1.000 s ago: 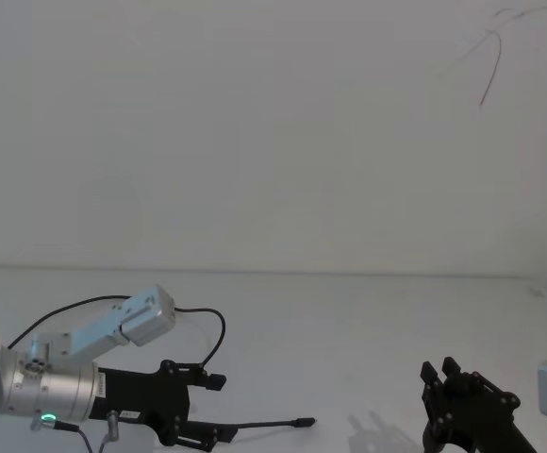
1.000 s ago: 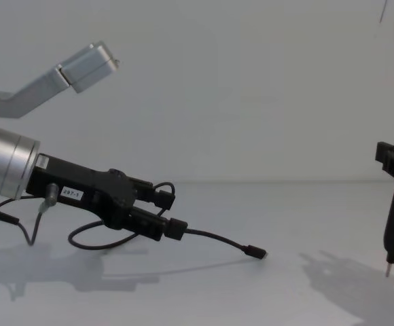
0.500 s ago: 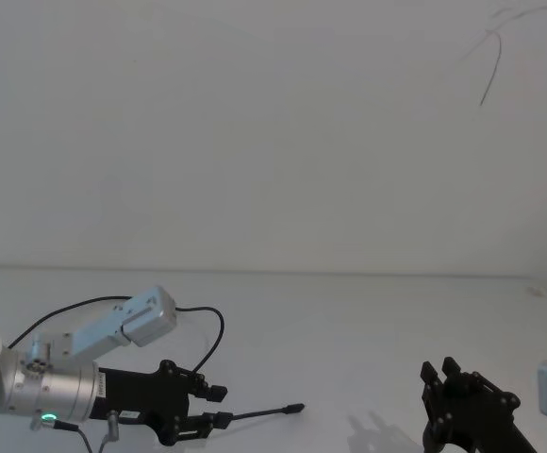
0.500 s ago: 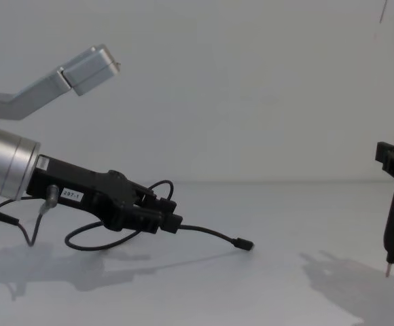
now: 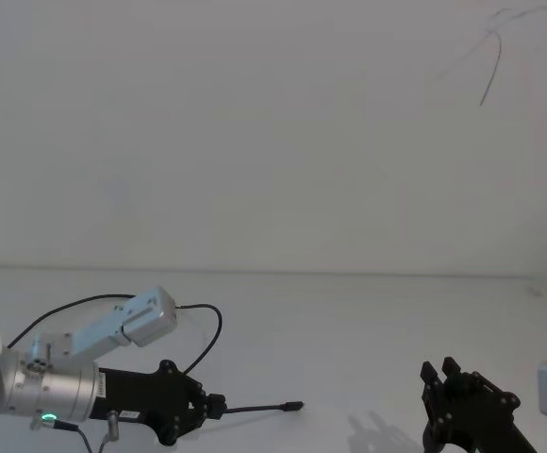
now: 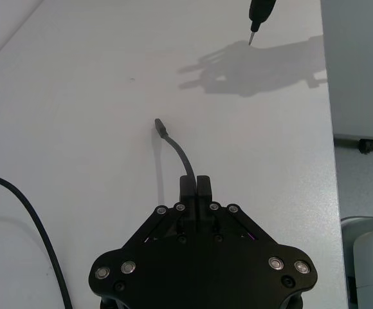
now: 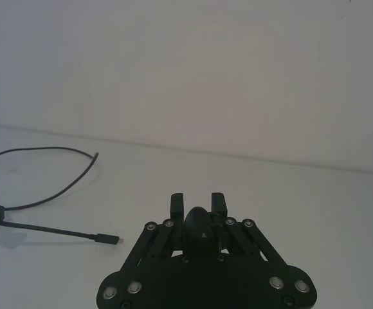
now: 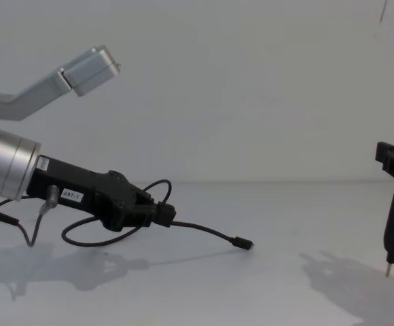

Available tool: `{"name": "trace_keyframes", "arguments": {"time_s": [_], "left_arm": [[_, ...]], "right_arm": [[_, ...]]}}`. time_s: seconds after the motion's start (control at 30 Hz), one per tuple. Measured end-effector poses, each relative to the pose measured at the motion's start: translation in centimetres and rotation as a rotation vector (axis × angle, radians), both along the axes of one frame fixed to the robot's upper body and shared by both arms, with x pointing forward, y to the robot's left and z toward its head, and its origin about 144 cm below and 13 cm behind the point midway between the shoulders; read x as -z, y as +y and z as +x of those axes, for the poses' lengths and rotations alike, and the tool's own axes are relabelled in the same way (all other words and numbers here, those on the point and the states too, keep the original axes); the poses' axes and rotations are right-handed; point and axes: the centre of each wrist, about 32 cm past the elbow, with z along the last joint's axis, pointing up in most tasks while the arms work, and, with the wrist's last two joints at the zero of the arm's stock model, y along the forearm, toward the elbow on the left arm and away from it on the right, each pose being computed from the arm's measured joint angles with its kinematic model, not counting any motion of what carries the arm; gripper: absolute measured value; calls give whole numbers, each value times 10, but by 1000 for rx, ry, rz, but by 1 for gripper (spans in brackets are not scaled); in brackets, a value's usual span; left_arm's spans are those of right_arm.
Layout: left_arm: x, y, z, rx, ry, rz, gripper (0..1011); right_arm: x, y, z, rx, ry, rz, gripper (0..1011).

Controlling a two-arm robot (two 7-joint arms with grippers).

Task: Pick up the data cable with the one hand.

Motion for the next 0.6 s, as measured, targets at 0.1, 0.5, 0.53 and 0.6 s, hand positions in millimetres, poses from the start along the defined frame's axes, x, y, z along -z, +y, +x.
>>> {"name": "trace_keyframes", "arguments": {"time_s": [0.1, 0.5, 0.53, 0.6], "left_arm": [[0, 0, 0, 0, 0, 1, 31], [-1, 3, -4, -2, 3, -61, 31], [-1, 4, -4, -3, 3, -71, 31], [-1, 5, -7, -4, 6, -97, 31]], "right_arm": [[0, 0, 0, 0, 0, 0, 251], [0, 0, 0, 0, 0, 0, 251], [0, 0, 0, 0, 0, 0, 251], [0, 0, 0, 0, 0, 0, 251]]}}
